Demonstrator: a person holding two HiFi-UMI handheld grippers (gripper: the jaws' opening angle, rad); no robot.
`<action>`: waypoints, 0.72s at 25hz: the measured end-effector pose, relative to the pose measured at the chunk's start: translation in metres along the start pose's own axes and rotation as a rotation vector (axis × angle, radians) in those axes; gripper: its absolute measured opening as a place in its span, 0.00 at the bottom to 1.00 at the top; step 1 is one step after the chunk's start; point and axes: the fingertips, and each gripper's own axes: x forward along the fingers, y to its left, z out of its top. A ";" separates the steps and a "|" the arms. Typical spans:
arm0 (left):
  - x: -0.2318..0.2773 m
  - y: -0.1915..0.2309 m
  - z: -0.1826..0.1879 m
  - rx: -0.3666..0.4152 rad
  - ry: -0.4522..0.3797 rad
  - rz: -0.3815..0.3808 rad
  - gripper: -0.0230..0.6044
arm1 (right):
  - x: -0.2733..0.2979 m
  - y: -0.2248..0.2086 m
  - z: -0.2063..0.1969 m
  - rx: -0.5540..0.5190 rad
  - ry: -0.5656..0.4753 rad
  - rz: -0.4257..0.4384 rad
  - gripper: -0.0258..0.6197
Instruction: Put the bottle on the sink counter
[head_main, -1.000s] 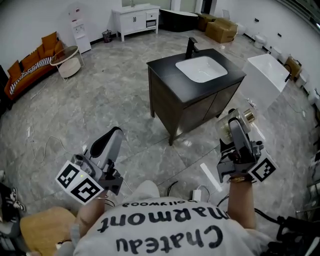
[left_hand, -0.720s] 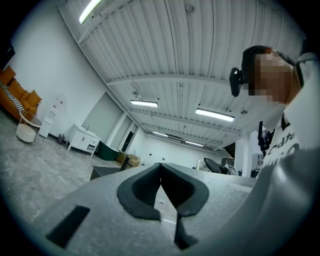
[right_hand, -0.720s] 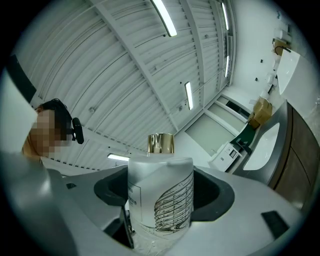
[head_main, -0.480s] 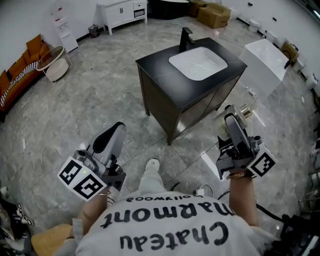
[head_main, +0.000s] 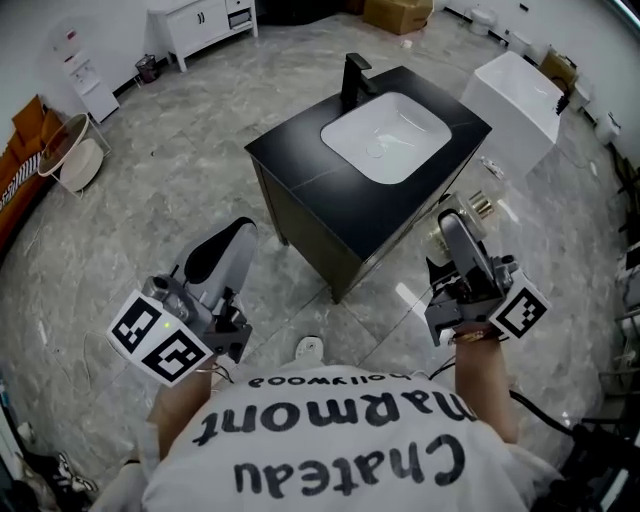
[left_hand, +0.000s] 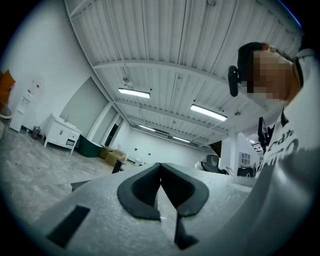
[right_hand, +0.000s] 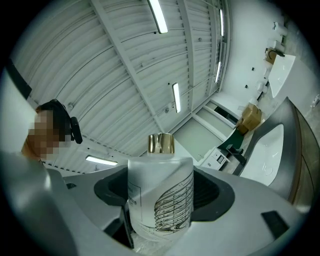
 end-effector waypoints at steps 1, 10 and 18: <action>0.008 0.012 0.002 -0.003 0.002 -0.003 0.06 | 0.010 -0.009 0.000 -0.002 0.000 -0.009 0.57; 0.064 0.086 -0.002 -0.059 0.051 -0.046 0.06 | 0.066 -0.088 -0.029 0.005 0.052 -0.151 0.57; 0.089 0.122 -0.025 -0.098 0.111 -0.064 0.06 | 0.080 -0.152 -0.083 0.036 0.146 -0.295 0.57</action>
